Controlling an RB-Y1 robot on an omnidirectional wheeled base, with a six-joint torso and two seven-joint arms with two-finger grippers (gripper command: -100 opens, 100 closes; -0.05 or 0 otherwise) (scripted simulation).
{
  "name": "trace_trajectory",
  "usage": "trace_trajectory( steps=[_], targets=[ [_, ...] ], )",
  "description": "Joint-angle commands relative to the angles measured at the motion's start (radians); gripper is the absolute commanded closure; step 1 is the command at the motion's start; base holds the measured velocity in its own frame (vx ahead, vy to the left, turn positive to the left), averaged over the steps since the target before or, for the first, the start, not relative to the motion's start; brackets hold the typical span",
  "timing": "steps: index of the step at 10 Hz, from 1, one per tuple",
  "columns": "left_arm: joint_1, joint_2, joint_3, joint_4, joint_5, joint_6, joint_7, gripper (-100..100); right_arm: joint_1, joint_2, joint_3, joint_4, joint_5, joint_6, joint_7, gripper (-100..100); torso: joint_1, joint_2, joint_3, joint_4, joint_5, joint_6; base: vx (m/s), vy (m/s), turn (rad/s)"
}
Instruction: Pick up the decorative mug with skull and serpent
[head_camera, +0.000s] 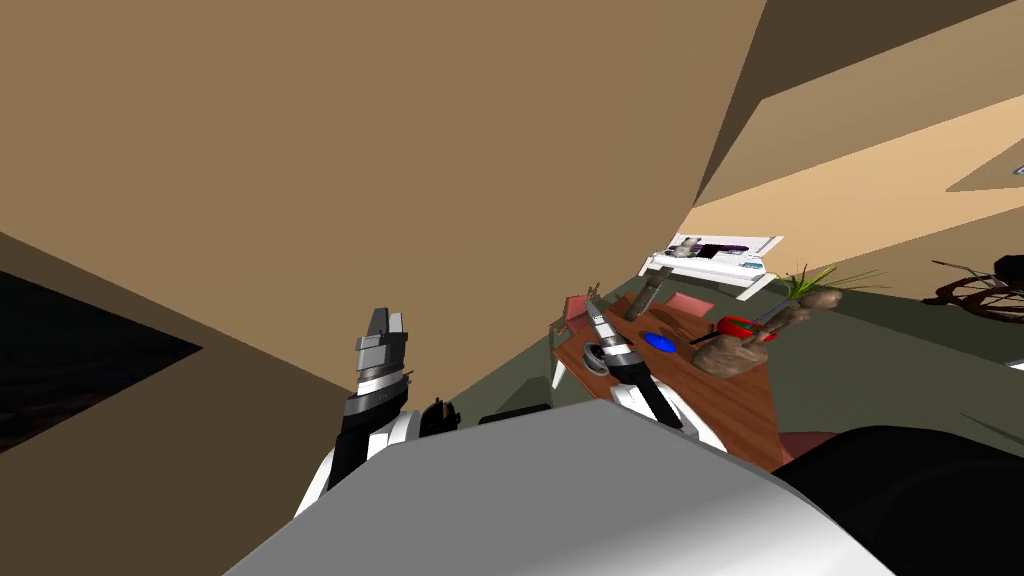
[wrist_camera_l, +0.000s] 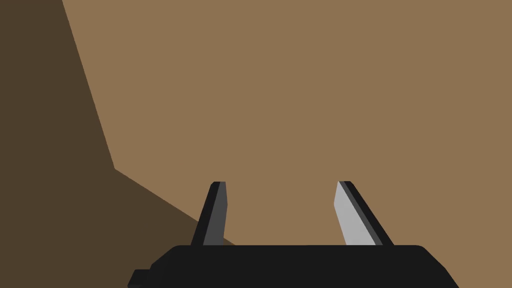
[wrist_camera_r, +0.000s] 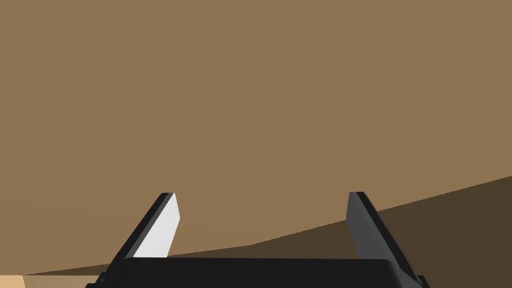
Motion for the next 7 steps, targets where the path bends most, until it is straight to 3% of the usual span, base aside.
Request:
trace_trajectory(
  steps=[1,2,4,7],
  targets=[
    [0.0,0.0,0.0,0.0,0.0,0.0,0.0,0,0.007,-0.01,-0.001,0.05,0.014,0.0,0.02,-100,0.0,0.0,0.0,0.0,0.0,0.0,0.019,0.019,0.104],
    [0.0,0.0,0.0,0.0,0.0,0.0,0.0,0,0.007,-0.01,-0.001,0.05,0.014,0.0,0.02,-100,-0.001,0.0,0.0,0.0,0.0,0.001,0.009,0.006,-0.03],
    [0.0,0.0,0.0,0.0,0.0,0.0,0.0,0,0.036,-0.063,-0.016,0.123,0.049,0.025,0.065,-100,-0.002,0.0,0.0,0.0,0.0,0.001,0.046,-0.02,0.173],
    [0.0,0.0,0.0,0.0,0.0,0.0,0.0,0,0.05,-0.091,-0.02,0.194,0.068,0.039,0.09,-100,-0.004,-0.001,-0.001,0.0,-0.001,0.001,0.039,-0.02,0.13]
  ],
)
